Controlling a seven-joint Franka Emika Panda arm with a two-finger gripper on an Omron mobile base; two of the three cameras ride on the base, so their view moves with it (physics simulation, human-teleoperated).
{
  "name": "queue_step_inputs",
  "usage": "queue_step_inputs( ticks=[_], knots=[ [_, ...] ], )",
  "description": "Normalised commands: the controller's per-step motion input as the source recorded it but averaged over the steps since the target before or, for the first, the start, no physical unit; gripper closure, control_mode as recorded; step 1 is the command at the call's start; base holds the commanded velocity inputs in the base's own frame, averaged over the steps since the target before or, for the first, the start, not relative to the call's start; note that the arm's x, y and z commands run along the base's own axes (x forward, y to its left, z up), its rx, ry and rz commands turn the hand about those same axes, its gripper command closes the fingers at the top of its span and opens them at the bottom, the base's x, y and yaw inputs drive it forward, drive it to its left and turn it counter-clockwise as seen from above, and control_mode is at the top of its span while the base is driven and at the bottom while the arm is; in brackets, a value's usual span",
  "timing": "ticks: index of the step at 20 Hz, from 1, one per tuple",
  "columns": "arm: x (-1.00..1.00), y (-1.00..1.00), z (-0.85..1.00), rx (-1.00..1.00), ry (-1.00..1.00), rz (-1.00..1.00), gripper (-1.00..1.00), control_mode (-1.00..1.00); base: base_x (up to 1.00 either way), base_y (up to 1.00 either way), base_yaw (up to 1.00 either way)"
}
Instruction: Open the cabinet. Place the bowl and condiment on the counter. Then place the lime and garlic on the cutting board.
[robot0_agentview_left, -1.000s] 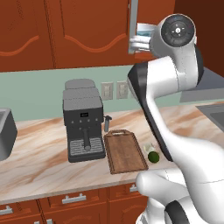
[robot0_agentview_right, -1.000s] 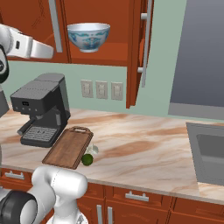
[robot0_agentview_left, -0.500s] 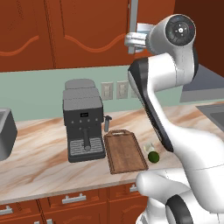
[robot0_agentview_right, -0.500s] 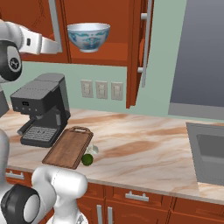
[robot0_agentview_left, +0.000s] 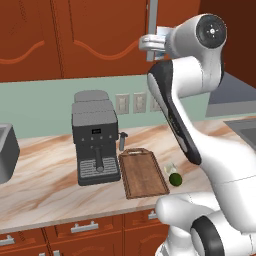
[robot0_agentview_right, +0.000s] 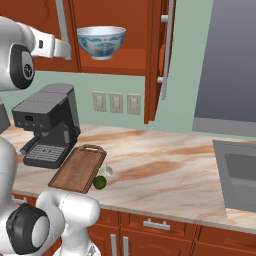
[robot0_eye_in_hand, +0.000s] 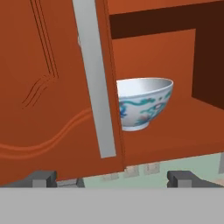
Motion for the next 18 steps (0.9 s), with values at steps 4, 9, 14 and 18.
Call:
queue_step_inputs(
  ticks=[4, 9, 14, 18],
  knots=[
    [0.34, 0.04, 0.01, 0.02, 0.00, 0.08, -1.00, -1.00, 0.00, 0.00, 0.00],
    [0.35, 0.12, 0.00, 0.00, 0.00, 0.07, -1.00, -1.00, 0.00, 0.00, 0.00],
    [0.32, 0.01, 0.00, 0.00, 0.00, 0.07, -1.00, -1.00, 0.00, 0.00, 0.00],
    [0.35, 0.00, 0.00, 0.00, 0.00, 0.06, -1.00, -1.00, 0.00, 0.00, 0.00]
  ],
)
